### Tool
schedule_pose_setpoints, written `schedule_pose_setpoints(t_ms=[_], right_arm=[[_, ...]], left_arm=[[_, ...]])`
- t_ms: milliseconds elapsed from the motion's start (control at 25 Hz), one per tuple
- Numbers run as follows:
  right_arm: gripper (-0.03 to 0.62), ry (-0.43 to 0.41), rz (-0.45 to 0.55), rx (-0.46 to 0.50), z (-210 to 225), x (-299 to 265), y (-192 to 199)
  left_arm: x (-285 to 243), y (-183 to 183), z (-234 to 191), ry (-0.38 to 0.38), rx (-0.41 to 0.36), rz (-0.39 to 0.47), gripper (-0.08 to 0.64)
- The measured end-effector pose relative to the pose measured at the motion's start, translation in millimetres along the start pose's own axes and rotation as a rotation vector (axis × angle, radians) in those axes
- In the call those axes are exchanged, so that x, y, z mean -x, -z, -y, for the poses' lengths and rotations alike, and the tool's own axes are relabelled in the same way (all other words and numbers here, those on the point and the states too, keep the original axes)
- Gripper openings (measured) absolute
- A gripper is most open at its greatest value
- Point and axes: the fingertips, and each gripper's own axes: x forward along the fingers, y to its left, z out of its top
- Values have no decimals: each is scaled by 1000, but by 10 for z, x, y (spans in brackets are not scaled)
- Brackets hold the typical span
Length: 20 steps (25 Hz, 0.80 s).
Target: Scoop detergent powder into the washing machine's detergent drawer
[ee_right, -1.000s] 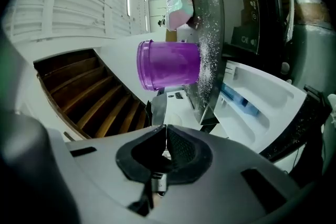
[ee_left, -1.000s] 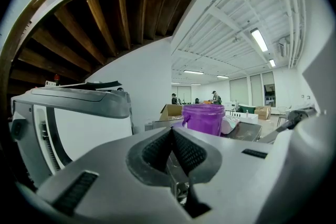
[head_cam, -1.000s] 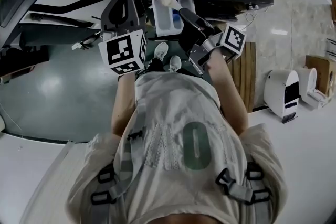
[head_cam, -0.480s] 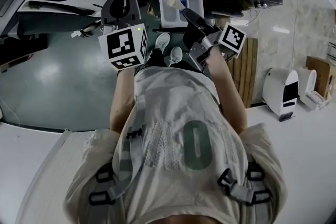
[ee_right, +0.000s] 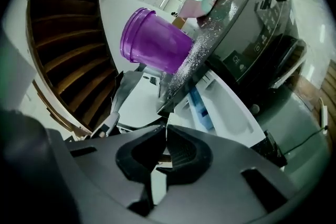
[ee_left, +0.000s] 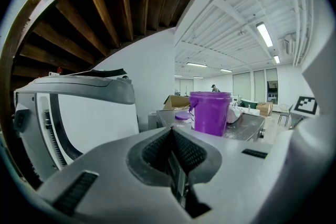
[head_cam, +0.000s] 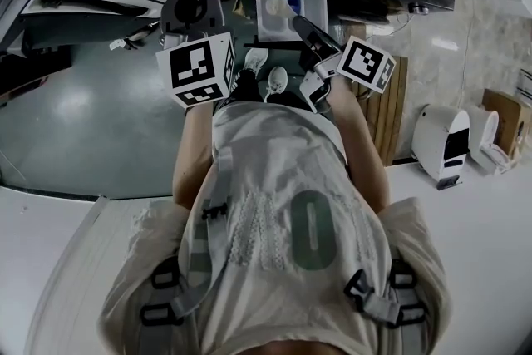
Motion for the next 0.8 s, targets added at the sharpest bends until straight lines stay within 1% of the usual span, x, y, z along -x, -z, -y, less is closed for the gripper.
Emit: schedule_pose_setpoints(t_ms=[80,240,400,640,800], right_arm=[[9,27,-16,52,-2,-21,9],[9,116,-62,212,-4,-52,34],[9,181,-107,358,-5,-63,49],[9,285,-197,630,6,-87,86],[9,319,-255,799,-21,-107,133]], left_arm=[[-19,36,-16,-1,4,-6,20],[-48,120,-33,-2,12,-24,20],[-91,165,-30,0,22,-36,20],[-152,224,-7,0,37,-47,20],[-152,276,25,1,49,-56,20]])
